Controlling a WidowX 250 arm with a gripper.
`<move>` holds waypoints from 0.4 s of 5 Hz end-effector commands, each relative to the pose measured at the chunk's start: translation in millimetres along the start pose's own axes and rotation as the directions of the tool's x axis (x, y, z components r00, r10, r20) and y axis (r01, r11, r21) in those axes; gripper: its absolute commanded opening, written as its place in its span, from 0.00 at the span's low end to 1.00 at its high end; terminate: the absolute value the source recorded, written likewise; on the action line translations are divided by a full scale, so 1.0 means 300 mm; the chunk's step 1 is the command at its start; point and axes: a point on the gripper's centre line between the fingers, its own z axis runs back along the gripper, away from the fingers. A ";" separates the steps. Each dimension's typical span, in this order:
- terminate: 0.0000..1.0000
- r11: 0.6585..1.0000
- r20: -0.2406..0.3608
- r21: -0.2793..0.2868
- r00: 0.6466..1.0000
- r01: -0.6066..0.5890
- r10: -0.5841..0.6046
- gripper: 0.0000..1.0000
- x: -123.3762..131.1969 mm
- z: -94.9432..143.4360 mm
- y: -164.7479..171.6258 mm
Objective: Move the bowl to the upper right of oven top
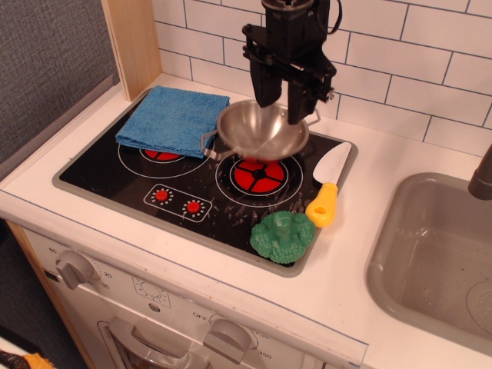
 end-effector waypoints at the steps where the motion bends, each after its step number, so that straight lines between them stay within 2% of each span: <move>1: 0.00 0.983 0.022 0.050 0.985 -0.174 0.173 1.00 -0.072 0.108 0.011; 2: 0.00 0.981 0.012 0.010 0.981 -0.194 0.194 1.00 -0.078 0.083 0.008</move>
